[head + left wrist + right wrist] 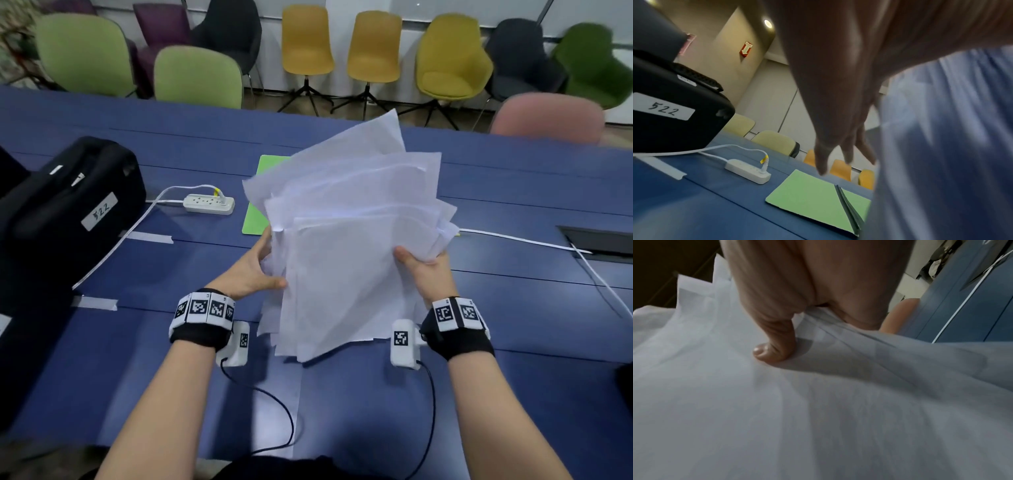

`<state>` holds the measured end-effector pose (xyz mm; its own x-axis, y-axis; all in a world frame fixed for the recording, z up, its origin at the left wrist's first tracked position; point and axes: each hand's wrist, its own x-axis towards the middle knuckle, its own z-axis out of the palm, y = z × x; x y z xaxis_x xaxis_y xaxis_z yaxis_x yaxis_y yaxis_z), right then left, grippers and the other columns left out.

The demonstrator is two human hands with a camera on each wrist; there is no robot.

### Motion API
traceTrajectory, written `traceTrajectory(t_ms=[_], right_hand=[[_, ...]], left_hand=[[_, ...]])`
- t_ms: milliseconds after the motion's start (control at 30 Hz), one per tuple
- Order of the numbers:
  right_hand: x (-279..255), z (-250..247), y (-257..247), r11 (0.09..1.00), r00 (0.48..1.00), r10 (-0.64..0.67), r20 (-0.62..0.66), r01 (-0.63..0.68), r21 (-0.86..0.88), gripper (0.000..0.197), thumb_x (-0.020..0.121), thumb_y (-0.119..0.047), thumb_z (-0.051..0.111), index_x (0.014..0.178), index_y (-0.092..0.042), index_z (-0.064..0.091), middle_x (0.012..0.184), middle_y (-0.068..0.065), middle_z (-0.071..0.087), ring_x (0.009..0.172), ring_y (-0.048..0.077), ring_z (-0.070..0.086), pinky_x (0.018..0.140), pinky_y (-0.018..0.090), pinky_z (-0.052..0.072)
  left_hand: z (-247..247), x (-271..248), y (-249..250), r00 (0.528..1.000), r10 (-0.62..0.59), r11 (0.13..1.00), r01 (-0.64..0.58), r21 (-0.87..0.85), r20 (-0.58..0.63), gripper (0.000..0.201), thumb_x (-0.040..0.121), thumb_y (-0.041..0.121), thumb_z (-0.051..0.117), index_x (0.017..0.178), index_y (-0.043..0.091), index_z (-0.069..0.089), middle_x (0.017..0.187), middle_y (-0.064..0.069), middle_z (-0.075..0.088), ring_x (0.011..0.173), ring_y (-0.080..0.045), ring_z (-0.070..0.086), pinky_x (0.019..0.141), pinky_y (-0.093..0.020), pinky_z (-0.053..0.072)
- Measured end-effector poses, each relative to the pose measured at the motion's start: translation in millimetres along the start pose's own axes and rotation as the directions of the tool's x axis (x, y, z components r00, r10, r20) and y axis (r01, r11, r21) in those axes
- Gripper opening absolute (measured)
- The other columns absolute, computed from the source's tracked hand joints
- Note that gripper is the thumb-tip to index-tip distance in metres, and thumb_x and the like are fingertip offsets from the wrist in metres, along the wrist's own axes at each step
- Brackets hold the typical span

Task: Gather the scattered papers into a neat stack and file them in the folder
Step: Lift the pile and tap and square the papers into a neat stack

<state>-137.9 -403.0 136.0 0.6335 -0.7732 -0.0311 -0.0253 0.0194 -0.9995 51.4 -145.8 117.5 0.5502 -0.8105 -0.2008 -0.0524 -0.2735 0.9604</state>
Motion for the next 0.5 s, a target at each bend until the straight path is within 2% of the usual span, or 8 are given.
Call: traceTrajectory(t_ms=[100,167,233,267,333,400,433,500], right_hand=[[0.8,-2.8,-6.1,0.999,1.000,-0.015,-0.004,0.016,0.034,0.024,0.082,0.001,0.068,0.079,-0.023,0.064,0.067,-0.016,0.072,0.062,-0.007,0.066,0.060,0.011,0.053],[0.3,-2.6,-9.1,0.998,1.000,-0.022,-0.020,0.023,0.061,0.024,0.082,0.000,0.068,0.077,-0.022,0.064,0.062,-0.020,0.071,0.058,-0.007,0.066,0.057,0.012,0.054],[-0.9,1.8,-15.6,0.996,0.999,-0.038,-0.023,0.040,0.075,0.024,0.083,0.000,0.067,0.074,-0.022,0.063,0.059,-0.021,0.070,0.055,-0.008,0.065,0.055,0.012,0.053],[-0.9,5.5,-19.1,0.996,0.999,-0.045,-0.025,0.047,0.078,0.024,0.083,0.000,0.068,0.074,-0.021,0.063,0.058,-0.022,0.069,0.055,-0.008,0.064,0.055,0.012,0.053],[-3.7,14.4,-29.9,0.992,0.997,-0.070,-0.039,0.074,0.101,0.023,0.083,0.000,0.068,0.075,-0.021,0.064,0.060,-0.023,0.070,0.058,-0.009,0.065,0.059,0.012,0.054],[-6.0,19.5,-38.5,0.981,0.991,-0.102,-0.081,0.114,0.155,0.022,0.082,0.001,0.068,0.078,-0.020,0.065,0.066,-0.022,0.072,0.064,-0.007,0.066,0.065,0.014,0.055],[-8.0,20.5,-40.8,0.973,0.988,-0.114,-0.105,0.133,0.189,0.022,0.082,0.002,0.068,0.081,-0.020,0.065,0.068,-0.021,0.073,0.066,-0.006,0.067,0.066,0.014,0.055],[-13.4,20.5,-40.2,0.966,0.984,-0.129,-0.118,0.152,0.209,0.021,0.081,0.003,0.068,0.092,-0.016,0.065,0.072,-0.018,0.074,0.068,-0.009,0.067,0.065,0.010,0.052]], left_hand=[[0.0,-7.5,5.6,0.999,-0.027,0.989,0.033,-0.143,0.040,0.133,0.033,0.045,0.095,0.147,0.023,0.030,0.135,0.010,0.054,0.126,-0.012,0.052,0.105,-0.032,0.044],[4.0,-11.8,7.5,0.995,-0.046,0.964,0.069,-0.255,0.092,0.129,0.027,0.043,0.096,0.140,0.019,0.039,0.127,0.007,0.061,0.116,-0.013,0.060,0.098,-0.033,0.050],[14.2,-11.8,8.8,0.992,-0.096,0.963,0.114,-0.245,0.082,0.125,0.028,0.036,0.098,0.138,0.018,0.040,0.122,0.002,0.066,0.112,-0.019,0.063,0.094,-0.039,0.052],[20.8,-8.7,11.3,0.994,-0.104,0.967,0.108,-0.231,0.029,0.116,0.037,0.029,0.097,0.138,0.018,0.041,0.120,0.001,0.067,0.110,-0.019,0.065,0.091,-0.038,0.054],[36.0,-3.6,28.9,0.987,-0.060,0.971,0.024,-0.237,-0.146,0.066,0.069,0.013,0.083,0.127,0.019,0.051,0.110,0.004,0.069,0.097,-0.009,0.069,0.082,-0.026,0.056],[42.9,3.8,44.5,0.958,0.014,0.976,-0.075,-0.204,-0.288,0.021,0.088,0.011,0.065,0.107,0.020,0.060,0.099,0.005,0.068,0.082,0.001,0.067,0.082,-0.022,0.051],[43.3,5.8,50.7,0.946,0.039,0.975,-0.106,-0.194,-0.321,0.010,0.090,0.014,0.063,0.099,0.017,0.061,0.093,0.001,0.066,0.079,-0.003,0.065,0.082,-0.023,0.049],[44.2,8.1,53.8,0.935,0.091,0.972,-0.159,-0.175,-0.342,0.014,0.087,0.015,0.067,0.098,0.010,0.062,0.089,-0.004,0.064,0.079,-0.009,0.062,0.080,-0.025,0.048]])
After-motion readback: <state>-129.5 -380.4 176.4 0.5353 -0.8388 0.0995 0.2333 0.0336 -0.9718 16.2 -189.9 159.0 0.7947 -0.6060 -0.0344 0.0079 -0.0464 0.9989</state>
